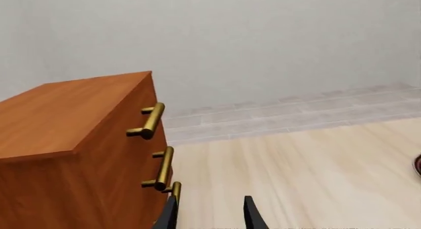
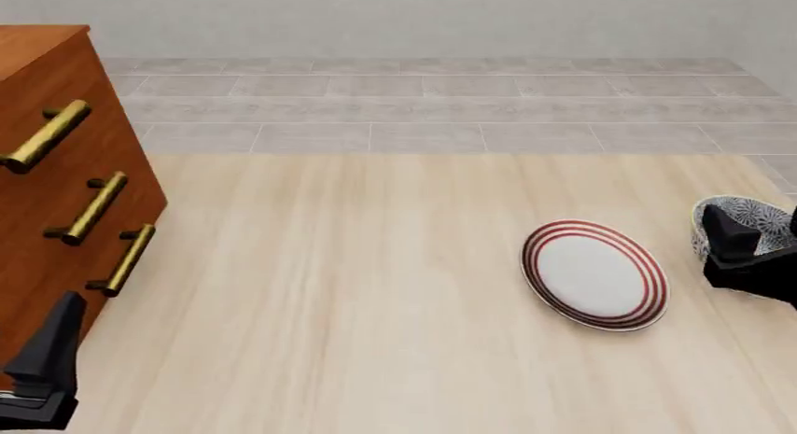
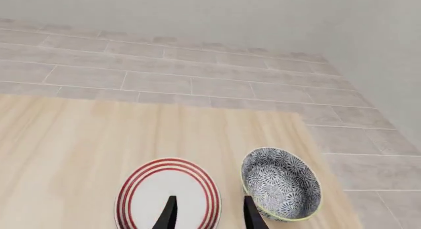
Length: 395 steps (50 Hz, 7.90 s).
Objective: Put the bowl on top of the cabinet.
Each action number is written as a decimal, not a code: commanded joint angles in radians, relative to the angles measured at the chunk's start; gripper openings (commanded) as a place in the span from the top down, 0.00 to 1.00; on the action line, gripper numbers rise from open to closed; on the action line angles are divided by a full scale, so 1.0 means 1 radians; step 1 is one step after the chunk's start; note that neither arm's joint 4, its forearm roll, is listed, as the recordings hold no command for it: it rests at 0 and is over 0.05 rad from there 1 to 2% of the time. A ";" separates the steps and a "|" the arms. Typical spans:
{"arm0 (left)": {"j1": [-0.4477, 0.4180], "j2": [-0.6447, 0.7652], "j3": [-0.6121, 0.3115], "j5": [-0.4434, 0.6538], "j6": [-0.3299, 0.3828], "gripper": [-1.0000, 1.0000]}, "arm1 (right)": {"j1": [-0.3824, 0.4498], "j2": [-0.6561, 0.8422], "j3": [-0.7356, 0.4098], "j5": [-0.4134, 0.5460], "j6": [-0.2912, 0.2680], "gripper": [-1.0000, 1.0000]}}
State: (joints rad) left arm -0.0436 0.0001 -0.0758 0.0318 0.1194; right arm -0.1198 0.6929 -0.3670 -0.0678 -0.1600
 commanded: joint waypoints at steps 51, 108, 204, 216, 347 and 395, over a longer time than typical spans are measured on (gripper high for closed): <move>-0.019 0.000 0.005 0.008 0.017 0.00 | -0.415 0.609 -0.542 0.255 -0.209 0.00; 0.005 0.000 0.043 -0.013 0.018 0.00 | -0.502 1.224 -0.821 0.212 -0.243 0.00; -0.013 0.000 0.007 0.010 -0.005 0.00 | -0.370 0.801 -0.738 0.306 -0.089 1.00; -0.071 0.000 -0.058 0.078 -0.011 0.00 | -0.278 0.700 -0.684 0.283 -0.052 1.00; -0.709 0.824 -0.444 -0.316 -0.115 0.00 | 0.489 0.462 -0.441 0.076 0.017 1.00; -0.703 1.151 -0.597 -0.441 -0.128 0.00 | 0.534 0.445 -0.432 0.075 0.023 1.00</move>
State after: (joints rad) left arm -0.7423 1.0823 -0.6484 -0.3824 0.0017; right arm 0.4052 1.1430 -0.7963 0.0067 -0.1435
